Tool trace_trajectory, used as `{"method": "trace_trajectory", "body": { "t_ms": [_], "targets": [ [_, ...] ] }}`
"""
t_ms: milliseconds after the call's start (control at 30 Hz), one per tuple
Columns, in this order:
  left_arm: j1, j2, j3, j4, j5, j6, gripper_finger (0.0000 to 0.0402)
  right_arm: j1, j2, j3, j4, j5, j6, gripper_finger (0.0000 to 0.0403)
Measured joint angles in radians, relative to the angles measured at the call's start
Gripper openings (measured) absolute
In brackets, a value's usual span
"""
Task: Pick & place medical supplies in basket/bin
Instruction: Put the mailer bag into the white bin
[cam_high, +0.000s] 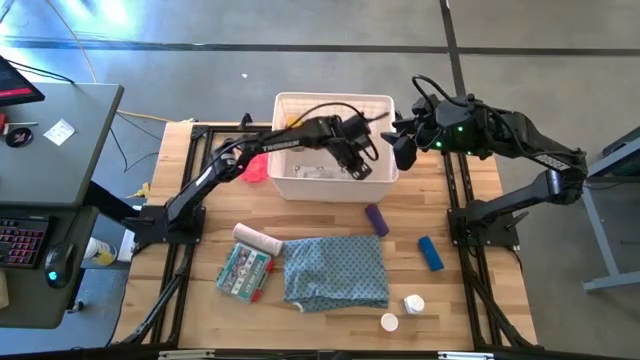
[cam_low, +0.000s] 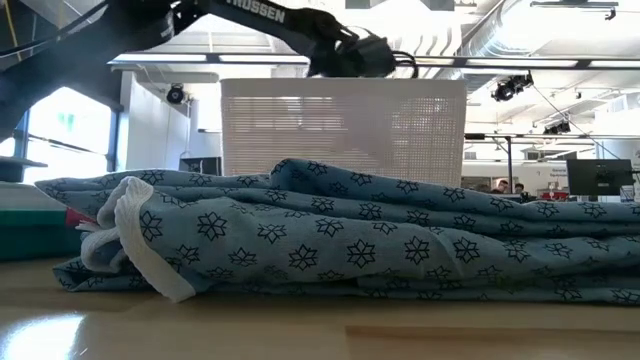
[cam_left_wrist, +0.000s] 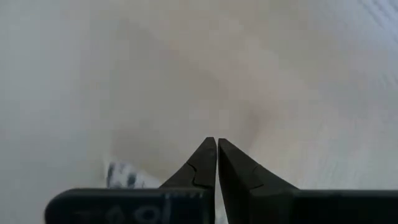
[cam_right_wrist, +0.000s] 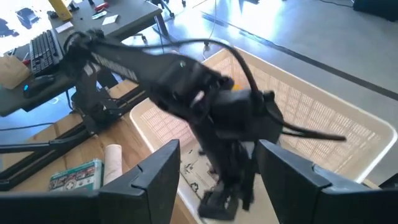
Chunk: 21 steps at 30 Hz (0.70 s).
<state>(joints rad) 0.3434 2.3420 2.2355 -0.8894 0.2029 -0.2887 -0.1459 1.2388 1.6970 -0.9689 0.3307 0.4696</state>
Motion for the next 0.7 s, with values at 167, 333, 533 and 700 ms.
{"method": "trace_trajectory", "body": {
  "t_ms": [167, 333, 533, 700],
  "targets": [
    [-0.024, 0.033, 0.003, -0.044, -0.035, 0.046, 0.0053, 0.000, 0.000, 0.000, 0.000, -0.001, 0.005, 0.0204],
    [-0.023, 0.062, -0.001, -0.107, -0.068, 0.054, 0.0053, 0.000, 0.000, 0.000, 0.000, -0.004, 0.006, 0.0204],
    [-0.009, 0.072, 0.000, -0.201, -0.072, 0.048, 0.0053, 0.000, 0.000, 0.000, -0.016, -0.002, 0.028, 0.0204],
    [0.003, 0.072, -0.001, -0.285, -0.054, 0.038, 0.0053, 0.000, 0.000, 0.000, -0.023, 0.000, 0.028, 0.0204]
  ]
}}
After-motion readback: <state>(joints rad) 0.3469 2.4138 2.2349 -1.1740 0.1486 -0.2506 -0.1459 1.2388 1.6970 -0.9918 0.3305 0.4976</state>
